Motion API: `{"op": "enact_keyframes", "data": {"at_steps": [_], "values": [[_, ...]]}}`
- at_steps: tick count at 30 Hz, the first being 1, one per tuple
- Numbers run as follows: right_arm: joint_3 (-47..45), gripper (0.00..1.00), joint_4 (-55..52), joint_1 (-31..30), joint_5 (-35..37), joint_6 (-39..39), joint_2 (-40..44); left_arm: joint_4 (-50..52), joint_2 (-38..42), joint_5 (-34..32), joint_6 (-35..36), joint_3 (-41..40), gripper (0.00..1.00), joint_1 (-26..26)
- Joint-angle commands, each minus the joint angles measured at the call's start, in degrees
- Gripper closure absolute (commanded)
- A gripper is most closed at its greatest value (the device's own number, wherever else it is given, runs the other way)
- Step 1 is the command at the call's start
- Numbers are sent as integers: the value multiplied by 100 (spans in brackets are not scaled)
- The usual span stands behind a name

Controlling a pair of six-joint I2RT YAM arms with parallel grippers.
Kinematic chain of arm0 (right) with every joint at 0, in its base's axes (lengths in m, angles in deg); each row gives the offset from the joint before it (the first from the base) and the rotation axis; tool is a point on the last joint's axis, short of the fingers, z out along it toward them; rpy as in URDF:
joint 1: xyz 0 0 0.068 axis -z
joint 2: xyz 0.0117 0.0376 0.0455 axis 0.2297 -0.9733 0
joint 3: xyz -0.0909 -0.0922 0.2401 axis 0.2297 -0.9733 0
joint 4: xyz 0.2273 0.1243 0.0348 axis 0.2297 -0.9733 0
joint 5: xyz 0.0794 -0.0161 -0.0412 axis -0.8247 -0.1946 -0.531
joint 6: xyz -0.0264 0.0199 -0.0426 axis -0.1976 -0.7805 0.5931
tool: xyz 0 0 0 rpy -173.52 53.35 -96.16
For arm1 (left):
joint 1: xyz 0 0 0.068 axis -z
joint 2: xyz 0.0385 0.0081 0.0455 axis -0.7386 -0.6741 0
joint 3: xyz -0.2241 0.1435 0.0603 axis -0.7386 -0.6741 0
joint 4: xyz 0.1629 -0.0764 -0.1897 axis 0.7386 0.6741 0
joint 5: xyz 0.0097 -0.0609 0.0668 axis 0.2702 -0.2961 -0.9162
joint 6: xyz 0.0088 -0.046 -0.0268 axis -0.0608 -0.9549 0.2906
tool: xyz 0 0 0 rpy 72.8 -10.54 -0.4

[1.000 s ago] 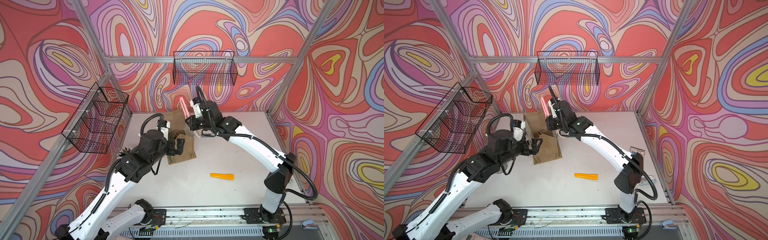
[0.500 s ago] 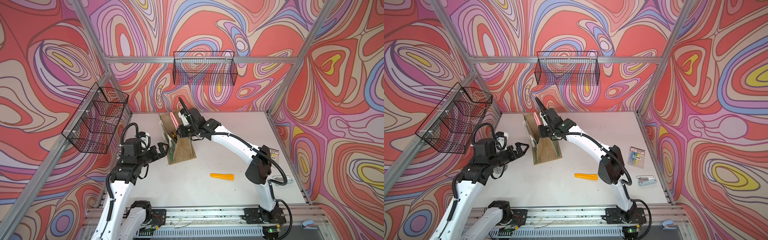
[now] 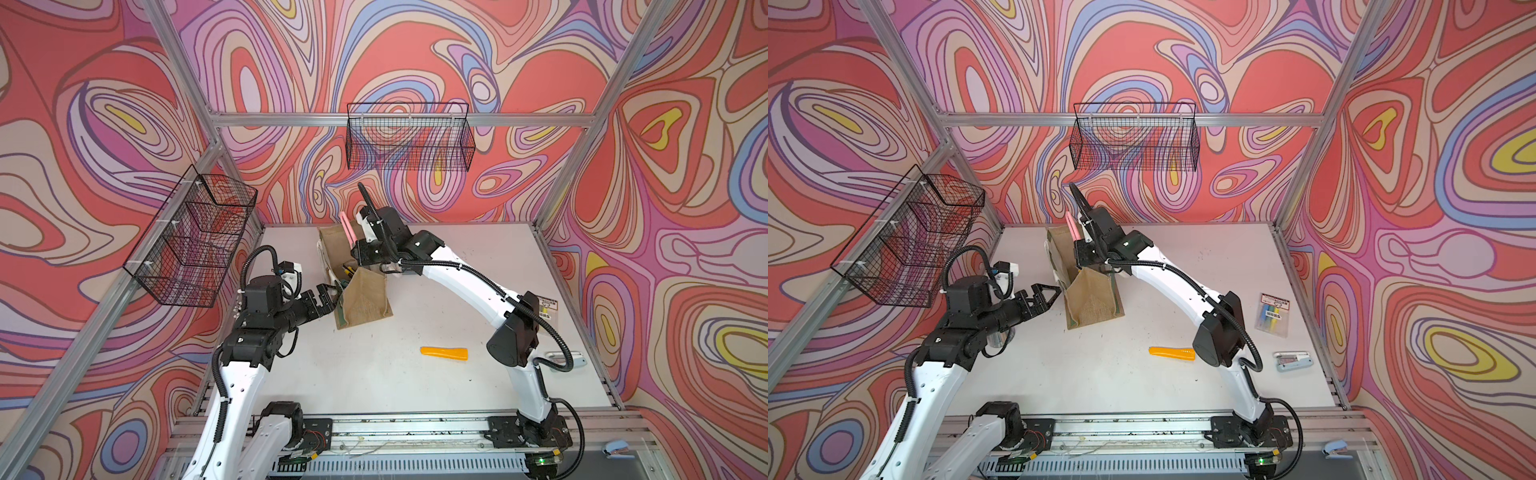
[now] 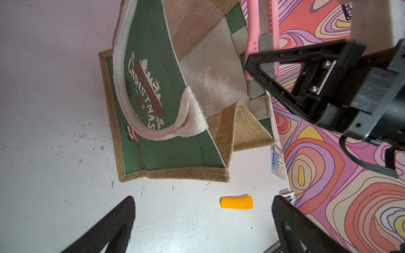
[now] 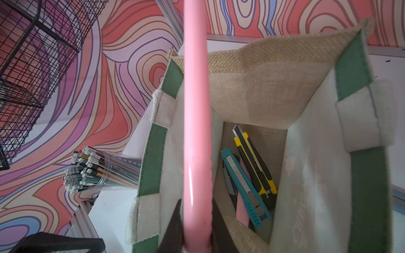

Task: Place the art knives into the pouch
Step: Place the utility knife in the pouch, then adjust the utility knife at the center of the board.

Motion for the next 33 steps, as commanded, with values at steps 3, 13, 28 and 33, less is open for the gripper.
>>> {"op": "enact_keyframes", "data": {"at_steps": [3, 13, 28, 33], "values": [[92, 67, -224, 175, 86, 29, -295, -146, 42, 57, 20, -39, 0, -37], [-448, 8, -290, 388, 942, 521, 674, -101, 76, -41, 208, -32, 0, -37], [-3408, 10, 362, 2410, 981, 12, 2293, -64, -215, -104, 336, 30, 0, -37], [-3611, 13, 405, 2462, 970, 57, 1639, -108, -301, -97, 275, 22, 0, -37]]}}
